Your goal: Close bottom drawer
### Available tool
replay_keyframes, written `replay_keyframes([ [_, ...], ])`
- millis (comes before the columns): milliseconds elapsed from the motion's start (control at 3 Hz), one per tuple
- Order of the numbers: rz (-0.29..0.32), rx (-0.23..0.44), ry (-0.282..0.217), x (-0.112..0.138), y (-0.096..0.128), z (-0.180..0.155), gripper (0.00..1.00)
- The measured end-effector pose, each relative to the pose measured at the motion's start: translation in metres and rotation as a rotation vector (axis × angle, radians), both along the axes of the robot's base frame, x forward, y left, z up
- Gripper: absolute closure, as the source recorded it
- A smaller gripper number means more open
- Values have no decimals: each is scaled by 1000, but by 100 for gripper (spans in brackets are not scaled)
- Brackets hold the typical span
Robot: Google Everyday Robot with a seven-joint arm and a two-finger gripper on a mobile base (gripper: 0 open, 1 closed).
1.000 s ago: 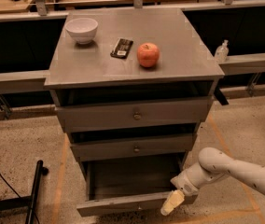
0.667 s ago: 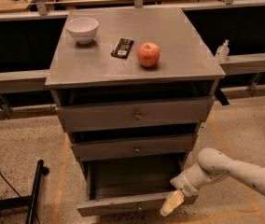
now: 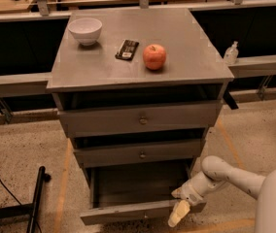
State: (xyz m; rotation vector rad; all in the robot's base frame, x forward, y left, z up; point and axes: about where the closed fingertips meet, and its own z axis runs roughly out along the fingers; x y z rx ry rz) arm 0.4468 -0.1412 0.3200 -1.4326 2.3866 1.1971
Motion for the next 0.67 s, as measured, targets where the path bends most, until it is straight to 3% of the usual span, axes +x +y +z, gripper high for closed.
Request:
replay_keyframes([
  [333, -4, -21, 12, 6, -16, -21, 0],
  [667, 0, 9, 32, 6, -14, -35, 0],
])
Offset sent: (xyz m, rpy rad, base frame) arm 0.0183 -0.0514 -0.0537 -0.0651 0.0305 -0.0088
